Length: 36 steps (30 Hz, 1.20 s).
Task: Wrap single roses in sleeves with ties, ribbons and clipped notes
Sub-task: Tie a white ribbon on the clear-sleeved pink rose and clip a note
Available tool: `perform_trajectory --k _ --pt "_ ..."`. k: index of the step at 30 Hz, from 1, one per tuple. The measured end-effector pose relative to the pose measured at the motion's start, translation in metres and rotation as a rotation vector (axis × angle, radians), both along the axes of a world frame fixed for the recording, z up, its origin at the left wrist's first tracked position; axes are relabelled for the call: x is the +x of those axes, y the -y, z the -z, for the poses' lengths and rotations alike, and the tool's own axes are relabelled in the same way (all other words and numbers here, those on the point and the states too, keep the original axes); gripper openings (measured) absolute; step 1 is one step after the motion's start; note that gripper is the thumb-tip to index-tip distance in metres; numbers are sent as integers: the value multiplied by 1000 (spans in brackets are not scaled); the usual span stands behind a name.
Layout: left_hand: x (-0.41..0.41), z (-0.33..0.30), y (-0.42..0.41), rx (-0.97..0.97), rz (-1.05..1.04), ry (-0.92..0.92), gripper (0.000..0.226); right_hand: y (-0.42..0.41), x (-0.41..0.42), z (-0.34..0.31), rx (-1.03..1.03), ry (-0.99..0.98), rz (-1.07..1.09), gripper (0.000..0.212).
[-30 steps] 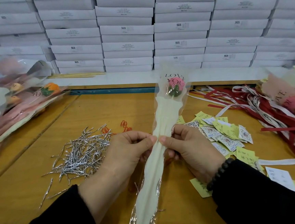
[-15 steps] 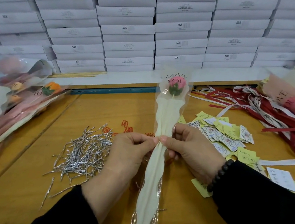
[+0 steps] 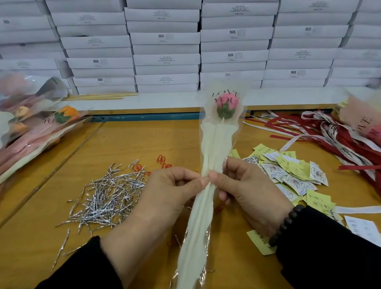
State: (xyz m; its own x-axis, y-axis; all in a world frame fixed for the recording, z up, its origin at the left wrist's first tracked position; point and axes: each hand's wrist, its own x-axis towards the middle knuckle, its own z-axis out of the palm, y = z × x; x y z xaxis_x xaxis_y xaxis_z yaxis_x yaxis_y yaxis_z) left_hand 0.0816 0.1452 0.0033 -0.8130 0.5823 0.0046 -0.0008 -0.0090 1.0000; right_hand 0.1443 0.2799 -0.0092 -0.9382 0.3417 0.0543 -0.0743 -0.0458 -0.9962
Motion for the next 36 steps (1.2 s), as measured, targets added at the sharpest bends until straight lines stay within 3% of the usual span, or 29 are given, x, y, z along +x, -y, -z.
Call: perform_trajectory --k 6,9,11,16,26,31,36 --pt "-3 3 -3 76 -90 13 12 2 1 -8 -169 8 -49 22" --pt "-5 4 -3 94 -139 11 15 2 1 -10 -225 6 -65 9" --pt "-4 4 -3 102 -155 -6 14 2 1 -10 -233 2 -54 1" --pt "-1 4 -3 91 -142 -38 10 2 2 -10 -222 -8 -43 12" --pt "2 4 -3 47 -77 -43 4 4 0 -3 -221 -55 -26 14" --pt "6 -1 -2 89 -11 -54 32 3 0 -3 -195 -89 -11 15" --pt "9 -2 -4 112 1 5 9 3 0 -2 -168 -77 -22 15"
